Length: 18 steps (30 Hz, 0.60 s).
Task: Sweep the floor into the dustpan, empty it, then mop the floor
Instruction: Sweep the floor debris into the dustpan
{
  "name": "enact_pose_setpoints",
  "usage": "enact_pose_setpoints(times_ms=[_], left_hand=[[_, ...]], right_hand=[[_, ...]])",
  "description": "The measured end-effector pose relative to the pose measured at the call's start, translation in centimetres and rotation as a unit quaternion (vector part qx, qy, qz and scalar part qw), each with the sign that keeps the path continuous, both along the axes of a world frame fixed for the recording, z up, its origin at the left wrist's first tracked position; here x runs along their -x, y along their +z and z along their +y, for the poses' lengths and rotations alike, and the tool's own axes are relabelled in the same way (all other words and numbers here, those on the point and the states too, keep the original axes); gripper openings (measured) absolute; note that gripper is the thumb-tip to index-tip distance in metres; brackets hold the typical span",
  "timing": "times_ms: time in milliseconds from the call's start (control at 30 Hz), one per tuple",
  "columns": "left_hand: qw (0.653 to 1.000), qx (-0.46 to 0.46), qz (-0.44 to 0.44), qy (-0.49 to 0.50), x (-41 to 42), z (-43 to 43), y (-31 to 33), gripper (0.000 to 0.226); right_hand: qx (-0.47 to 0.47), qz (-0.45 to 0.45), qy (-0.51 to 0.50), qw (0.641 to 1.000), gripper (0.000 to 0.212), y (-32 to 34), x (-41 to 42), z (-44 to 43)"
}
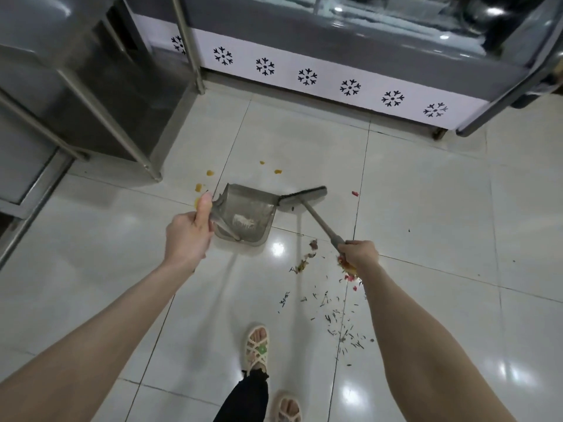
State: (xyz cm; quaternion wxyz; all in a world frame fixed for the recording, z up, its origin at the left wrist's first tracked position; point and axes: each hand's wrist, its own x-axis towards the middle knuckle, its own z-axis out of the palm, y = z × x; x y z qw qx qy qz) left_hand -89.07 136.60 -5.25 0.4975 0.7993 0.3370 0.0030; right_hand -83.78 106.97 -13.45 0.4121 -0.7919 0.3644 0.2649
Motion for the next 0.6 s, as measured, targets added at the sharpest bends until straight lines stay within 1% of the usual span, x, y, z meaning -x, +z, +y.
enact_pose_setpoints(times_ms=[67,167,267,367,433,533,600], left_hand=[[1.0,0.003,0.007,-0.005,-0.9,0.1,-0.3,0.065],[1.0,-0.003,0.021,-0.016,-1.6,-0.1,-0.5,0.066],[0.999,-0.001,0.027,-0.029,-1.8,-1.0,-0.6,0.066],[0.999,0.012,0.03,-0.038,-1.2,-2.2,-0.6,0.068],[0.999,0.011,0.027,-0.042,-0.6,-2.7,-0.5,0.068],[0.998,0.008,0.017,-0.058,1.0,-3.9,0.0,0.069],[0.998,0.008,0.009,-0.066,2.3,-4.7,0.3,0.069]], right_hand=[[0.018,0.034,0.009,0.999,0.021,-0.8,0.0,-0.4],[0.054,0.059,0.026,0.996,0.022,-1.2,1.2,-1.7],[0.066,0.084,0.021,0.994,0.026,-1.0,3.2,-3.3],[0.083,0.094,0.031,0.992,0.029,-0.1,5.5,-4.8],[0.084,0.1,0.028,0.991,0.035,0.7,6.9,-5.6],[0.076,0.106,0.006,0.991,0.032,1.8,9.7,-7.2],[0.078,0.113,-0.002,0.991,0.034,2.4,12.0,-8.5]])
